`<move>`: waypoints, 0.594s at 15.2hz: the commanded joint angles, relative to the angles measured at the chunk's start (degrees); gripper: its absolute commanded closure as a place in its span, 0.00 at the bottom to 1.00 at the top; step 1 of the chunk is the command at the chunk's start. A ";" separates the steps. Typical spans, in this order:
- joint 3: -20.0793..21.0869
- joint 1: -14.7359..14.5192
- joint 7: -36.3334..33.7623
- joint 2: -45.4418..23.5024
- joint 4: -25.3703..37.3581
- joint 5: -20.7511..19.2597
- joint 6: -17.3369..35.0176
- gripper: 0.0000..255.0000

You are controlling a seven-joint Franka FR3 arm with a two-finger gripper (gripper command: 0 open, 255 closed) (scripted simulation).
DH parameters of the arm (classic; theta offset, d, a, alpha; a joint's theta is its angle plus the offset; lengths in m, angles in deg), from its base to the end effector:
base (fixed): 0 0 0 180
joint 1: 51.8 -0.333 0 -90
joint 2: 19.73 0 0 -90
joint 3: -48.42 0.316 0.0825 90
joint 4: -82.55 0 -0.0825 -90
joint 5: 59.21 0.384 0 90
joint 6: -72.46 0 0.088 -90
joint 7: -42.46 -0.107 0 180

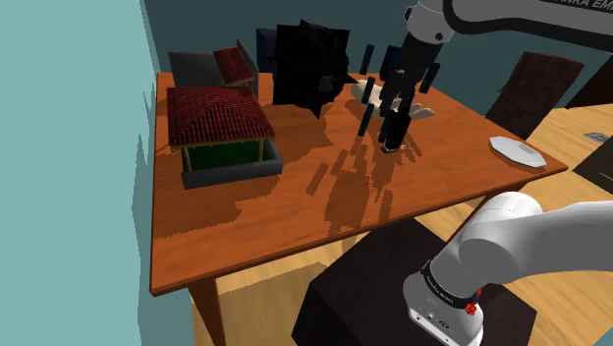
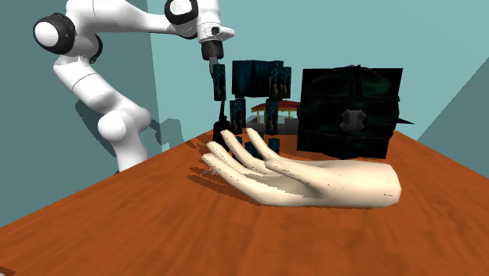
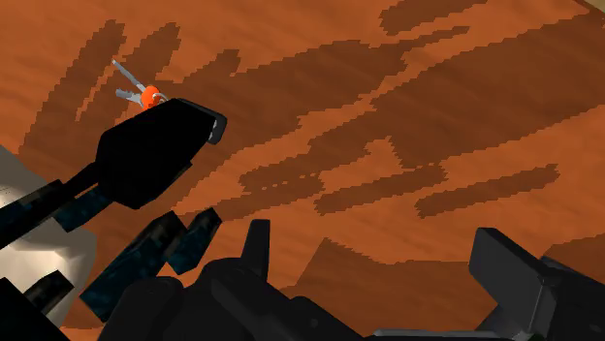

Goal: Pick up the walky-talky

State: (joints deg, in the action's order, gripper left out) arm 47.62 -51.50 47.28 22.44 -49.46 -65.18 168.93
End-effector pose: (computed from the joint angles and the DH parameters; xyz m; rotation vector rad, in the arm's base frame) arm 0.3323 -0.0178 0.6104 3.0345 0.1119 0.1684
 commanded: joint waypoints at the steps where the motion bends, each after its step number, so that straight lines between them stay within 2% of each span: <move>1: 0.00 0.00 0.00 0.00 0.00 0.00 0.00 0.00; 9: -4.26 6.28 0.00 -2.12 -5.54 -8.50 8.94 0.00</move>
State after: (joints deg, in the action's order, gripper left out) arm 43.87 -46.02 47.46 21.15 -54.56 -72.56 176.35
